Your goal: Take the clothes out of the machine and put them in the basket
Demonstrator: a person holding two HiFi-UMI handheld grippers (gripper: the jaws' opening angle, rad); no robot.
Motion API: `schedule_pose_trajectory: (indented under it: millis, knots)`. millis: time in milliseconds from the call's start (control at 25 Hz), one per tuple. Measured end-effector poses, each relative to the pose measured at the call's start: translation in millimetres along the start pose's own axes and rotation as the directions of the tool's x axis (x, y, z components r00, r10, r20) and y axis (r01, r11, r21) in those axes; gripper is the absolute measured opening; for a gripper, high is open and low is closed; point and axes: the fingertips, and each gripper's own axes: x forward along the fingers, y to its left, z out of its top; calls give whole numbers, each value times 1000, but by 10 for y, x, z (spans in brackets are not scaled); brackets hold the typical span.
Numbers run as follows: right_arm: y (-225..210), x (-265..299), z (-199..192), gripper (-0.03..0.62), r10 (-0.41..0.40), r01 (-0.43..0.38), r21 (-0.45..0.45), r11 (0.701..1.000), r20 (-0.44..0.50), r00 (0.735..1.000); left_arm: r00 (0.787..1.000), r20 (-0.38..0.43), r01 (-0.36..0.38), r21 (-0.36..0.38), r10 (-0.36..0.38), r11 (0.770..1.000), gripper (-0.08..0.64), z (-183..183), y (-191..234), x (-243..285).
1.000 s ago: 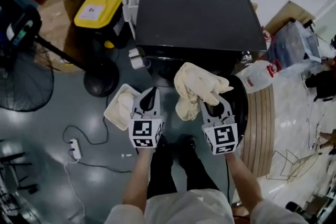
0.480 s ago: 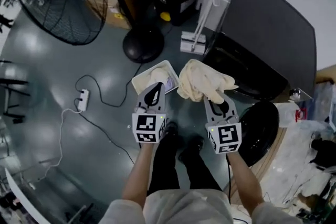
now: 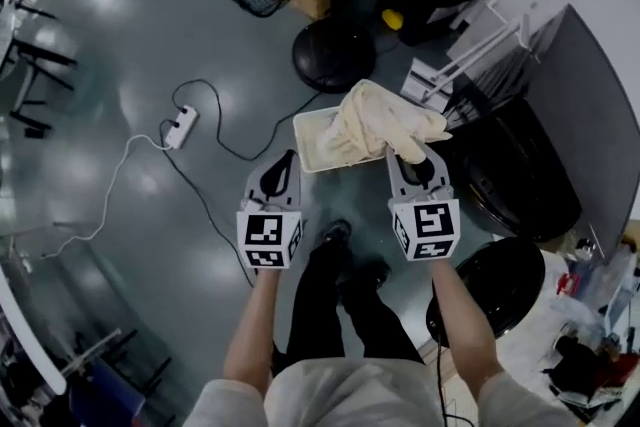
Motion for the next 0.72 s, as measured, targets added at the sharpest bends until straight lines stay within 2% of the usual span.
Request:
schedule_pose_trajectory:
  millis: [200,400,560,720]
  knots:
    - [356,482,-69,103,70,-70,-26,997,-24,997,998,-17,-65,-38,64,997,18,-217,427,-81]
    - [553,873,-384,103,104,-106,-30,994,-68,992,996,-30,-85,-53,84,995,18,-433,652,13]
    - [635,1223,-812,103,121,-125,-36,991,-115,986,996,-32,-89,-66,87,994,18,-678,798,215]
    - [643,1578,-1466,103,134,-141,-27,990,-177,975,995,-54,-88,-77,84,993,18,-1117,833,451]
